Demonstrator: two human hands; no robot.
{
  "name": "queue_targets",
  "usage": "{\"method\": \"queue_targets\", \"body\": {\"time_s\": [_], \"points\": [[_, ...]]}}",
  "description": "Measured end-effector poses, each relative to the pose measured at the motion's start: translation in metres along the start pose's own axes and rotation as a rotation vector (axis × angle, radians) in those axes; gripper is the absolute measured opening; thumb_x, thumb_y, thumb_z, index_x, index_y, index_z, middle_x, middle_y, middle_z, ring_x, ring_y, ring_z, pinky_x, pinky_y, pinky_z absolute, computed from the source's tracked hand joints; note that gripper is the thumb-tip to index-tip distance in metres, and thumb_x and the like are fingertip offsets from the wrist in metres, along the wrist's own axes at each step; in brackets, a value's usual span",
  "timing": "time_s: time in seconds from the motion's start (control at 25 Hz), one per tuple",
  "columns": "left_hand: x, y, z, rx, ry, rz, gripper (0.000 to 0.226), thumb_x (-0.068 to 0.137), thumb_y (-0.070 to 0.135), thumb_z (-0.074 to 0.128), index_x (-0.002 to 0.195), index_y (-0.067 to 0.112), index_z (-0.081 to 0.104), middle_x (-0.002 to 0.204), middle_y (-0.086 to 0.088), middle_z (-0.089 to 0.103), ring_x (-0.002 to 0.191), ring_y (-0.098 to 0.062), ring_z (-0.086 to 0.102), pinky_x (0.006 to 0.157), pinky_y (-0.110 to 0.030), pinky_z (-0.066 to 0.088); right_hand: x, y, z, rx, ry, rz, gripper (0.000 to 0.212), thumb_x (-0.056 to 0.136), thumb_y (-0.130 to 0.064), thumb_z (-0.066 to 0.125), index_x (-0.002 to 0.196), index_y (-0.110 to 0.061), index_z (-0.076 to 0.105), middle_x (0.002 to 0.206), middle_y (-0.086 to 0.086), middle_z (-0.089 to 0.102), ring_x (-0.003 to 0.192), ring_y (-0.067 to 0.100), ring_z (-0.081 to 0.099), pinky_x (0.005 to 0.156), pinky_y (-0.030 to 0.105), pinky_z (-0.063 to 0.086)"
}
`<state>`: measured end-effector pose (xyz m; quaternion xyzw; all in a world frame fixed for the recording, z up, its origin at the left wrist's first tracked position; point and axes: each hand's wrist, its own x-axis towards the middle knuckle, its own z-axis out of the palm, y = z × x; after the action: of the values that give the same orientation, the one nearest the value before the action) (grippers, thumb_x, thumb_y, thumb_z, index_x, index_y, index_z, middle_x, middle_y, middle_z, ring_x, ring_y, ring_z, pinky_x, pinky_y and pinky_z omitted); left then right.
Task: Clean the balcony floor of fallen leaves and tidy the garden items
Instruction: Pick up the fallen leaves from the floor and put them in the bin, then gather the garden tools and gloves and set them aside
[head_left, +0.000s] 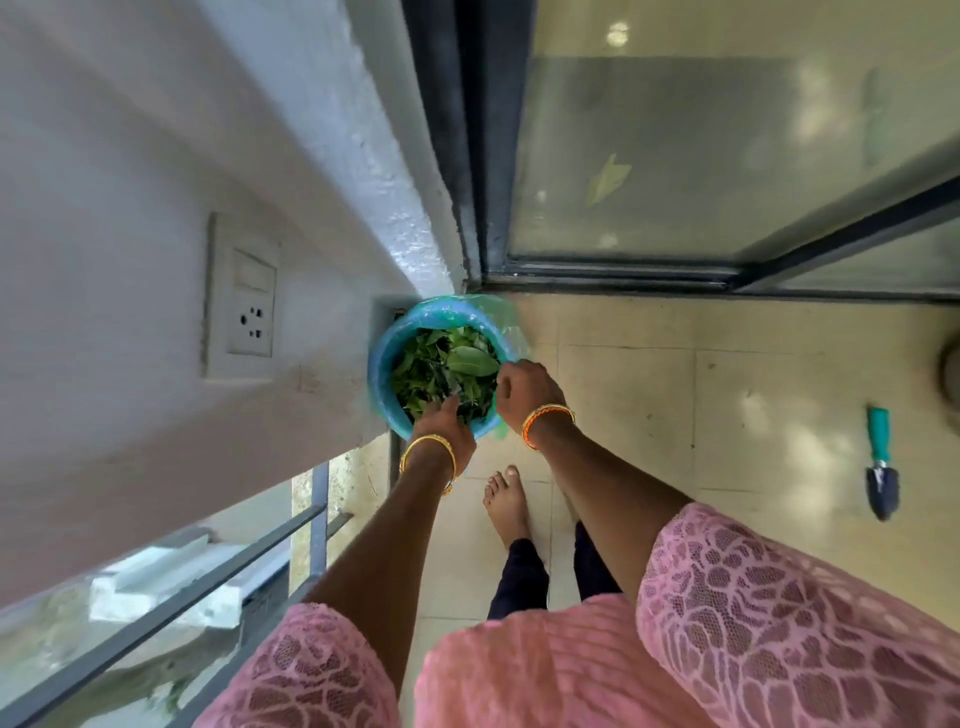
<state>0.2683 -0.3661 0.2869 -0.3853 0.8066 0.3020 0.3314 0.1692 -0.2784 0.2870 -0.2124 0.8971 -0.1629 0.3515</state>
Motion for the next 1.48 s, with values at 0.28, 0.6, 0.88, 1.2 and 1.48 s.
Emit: {"method": "queue_targets", "body": {"time_s": [0.28,0.6,0.88,1.2,1.48], "points": [[-0.123,0.09,-0.045,0.409,-0.084,0.258,0.053,0.095,0.023,0.042,0.145,0.011,0.027,0.149,-0.014,0.029,0.135,-0.031,0.031,0.109,-0.042,0.034,-0.131,0.016,-0.089,-0.089,0.145,0.252,0.039,0.094,-0.029,0.039,0.128,-0.01,0.046,0.129,0.012,0.048,0.119,0.029,0.043,0.093,0.038,0.042],[-0.242,0.268,-0.053,0.74,0.059,0.799,0.056,0.096,0.026,0.04,0.148,0.015,0.022,0.155,-0.009,0.02,0.14,-0.027,0.022,0.107,-0.04,0.033,-0.262,0.082,-0.214,0.058,0.37,0.603,0.054,0.092,-0.03,0.044,0.141,-0.009,0.032,0.147,0.017,0.028,0.133,0.034,0.028,0.104,0.042,0.034],[-0.329,0.415,0.021,1.042,0.171,1.183,0.062,0.095,0.025,0.042,0.15,0.013,0.016,0.158,-0.013,0.005,0.146,-0.029,0.007,0.115,-0.043,0.02,-0.348,0.193,-0.293,0.15,0.669,0.804,0.059,0.094,-0.027,0.04,0.147,-0.009,0.021,0.156,0.016,0.012,0.142,0.034,0.013,0.113,0.045,0.021],[-0.367,0.504,0.105,1.288,0.149,1.379,0.067,0.098,0.032,0.041,0.152,0.013,0.007,0.159,-0.015,-0.007,0.147,-0.033,-0.002,0.118,-0.046,0.014,-0.416,0.302,-0.305,0.264,0.839,1.045,0.059,0.096,-0.025,0.038,0.149,-0.012,0.017,0.158,0.012,0.006,0.146,0.029,0.002,0.117,0.042,0.012],[-0.347,0.621,0.183,1.493,0.073,1.411,0.071,0.095,0.029,0.049,0.152,0.014,0.01,0.159,-0.015,-0.003,0.147,-0.033,0.002,0.117,-0.047,0.014,-0.429,0.408,-0.331,0.474,0.828,1.232,0.057,0.094,-0.025,0.046,0.145,-0.01,0.024,0.156,0.013,0.013,0.143,0.03,0.014,0.115,0.042,0.023]]}}
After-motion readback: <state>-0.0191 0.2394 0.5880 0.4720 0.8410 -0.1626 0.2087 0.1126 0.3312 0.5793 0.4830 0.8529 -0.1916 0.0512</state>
